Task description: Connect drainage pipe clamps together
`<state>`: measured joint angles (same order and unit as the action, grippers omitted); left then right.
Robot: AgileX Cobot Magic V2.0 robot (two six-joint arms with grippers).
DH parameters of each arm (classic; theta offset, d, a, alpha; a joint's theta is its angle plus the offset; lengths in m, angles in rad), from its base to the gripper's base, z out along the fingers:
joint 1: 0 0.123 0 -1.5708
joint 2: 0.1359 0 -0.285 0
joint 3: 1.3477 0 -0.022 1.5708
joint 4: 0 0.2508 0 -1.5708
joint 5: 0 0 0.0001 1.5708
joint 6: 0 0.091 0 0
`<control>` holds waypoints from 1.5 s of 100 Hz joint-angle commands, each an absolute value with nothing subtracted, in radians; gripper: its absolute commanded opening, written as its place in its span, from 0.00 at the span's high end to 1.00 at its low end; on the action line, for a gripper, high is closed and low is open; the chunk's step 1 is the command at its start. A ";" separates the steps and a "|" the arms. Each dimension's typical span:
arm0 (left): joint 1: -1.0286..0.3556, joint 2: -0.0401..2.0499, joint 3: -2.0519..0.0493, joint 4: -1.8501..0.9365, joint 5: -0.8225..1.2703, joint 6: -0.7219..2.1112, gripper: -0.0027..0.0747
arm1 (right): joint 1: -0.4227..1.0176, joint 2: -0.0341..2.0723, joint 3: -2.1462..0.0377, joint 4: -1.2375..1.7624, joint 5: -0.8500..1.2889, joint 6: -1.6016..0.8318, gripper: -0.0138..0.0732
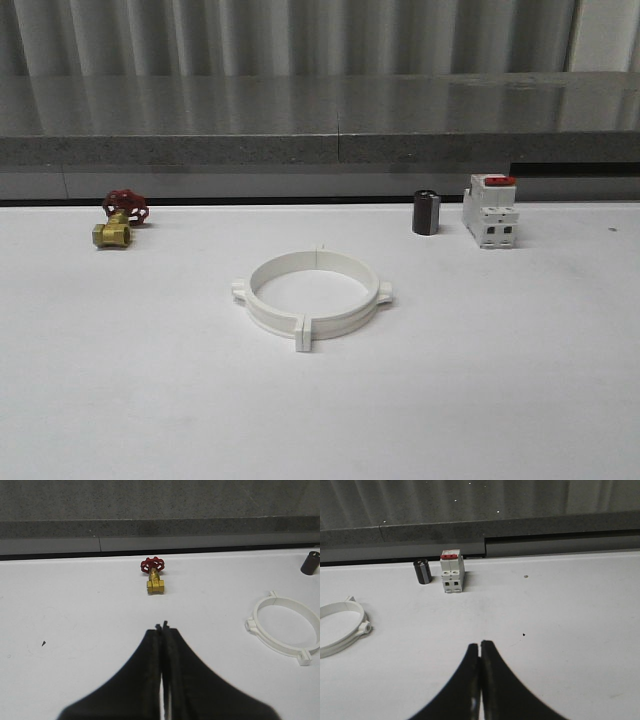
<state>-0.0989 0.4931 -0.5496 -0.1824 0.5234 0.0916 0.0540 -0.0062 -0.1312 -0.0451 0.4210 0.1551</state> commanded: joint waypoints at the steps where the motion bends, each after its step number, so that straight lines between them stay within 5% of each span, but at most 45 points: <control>1: -0.097 0.498 -0.576 -0.190 0.444 0.094 0.99 | 0.046 -0.030 -0.101 -0.025 0.275 0.119 0.98; 26: -0.097 0.498 -0.574 -0.190 0.446 0.094 0.99 | 0.046 -0.031 0.014 -0.026 0.131 0.116 0.98; 134: -0.097 0.498 -0.564 -0.190 0.444 0.094 0.99 | 0.046 -0.031 0.012 -0.032 0.122 0.115 0.98; 150: -0.097 0.438 -0.462 -0.190 0.219 0.084 0.99 | 0.046 -0.031 0.012 -0.032 0.122 0.115 0.98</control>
